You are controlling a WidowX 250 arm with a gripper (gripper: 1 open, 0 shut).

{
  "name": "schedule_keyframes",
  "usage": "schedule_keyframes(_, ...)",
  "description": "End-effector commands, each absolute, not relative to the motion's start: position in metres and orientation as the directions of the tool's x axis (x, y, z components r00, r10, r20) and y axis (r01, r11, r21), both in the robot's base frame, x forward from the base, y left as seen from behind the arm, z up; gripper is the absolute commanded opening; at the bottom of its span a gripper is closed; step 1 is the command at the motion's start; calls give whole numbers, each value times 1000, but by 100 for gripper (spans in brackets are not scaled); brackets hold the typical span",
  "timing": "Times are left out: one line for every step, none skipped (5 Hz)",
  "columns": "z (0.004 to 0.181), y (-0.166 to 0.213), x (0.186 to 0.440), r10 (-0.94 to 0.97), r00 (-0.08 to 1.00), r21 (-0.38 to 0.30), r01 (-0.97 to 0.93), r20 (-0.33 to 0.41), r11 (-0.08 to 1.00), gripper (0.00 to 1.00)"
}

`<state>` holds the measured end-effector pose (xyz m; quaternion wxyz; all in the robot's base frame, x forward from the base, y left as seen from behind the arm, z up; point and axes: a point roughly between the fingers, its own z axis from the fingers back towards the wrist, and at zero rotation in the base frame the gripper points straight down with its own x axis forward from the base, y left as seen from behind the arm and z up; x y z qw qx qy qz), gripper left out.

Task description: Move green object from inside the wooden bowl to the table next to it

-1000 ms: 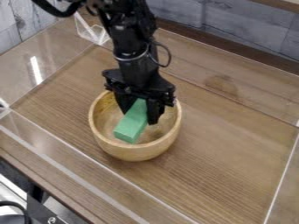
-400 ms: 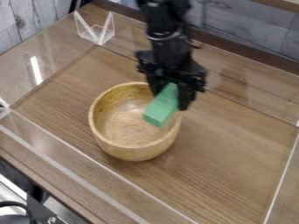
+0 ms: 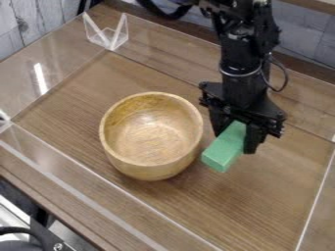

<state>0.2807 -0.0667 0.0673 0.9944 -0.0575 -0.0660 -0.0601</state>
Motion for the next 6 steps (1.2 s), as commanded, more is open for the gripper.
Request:
schedule_keyframes(78, -75, 284, -139, 975, -110, 159, 171, 981, 100)
schedule_keyframes(77, -82, 281, -162, 973, -109, 181, 162, 978, 100)
schedule_keyframes(76, -89, 285, -199, 968, -112, 217, 152, 970, 100)
schedule_keyframes(75, -96, 290, -237, 961, -114, 254, 146, 960, 100)
schedule_keyframes(81, -99, 288, -266, 955, -118, 282, 136, 952, 100)
schedule_keyframes(85, -101, 286, -294, 948, -123, 308, 122, 943, 100)
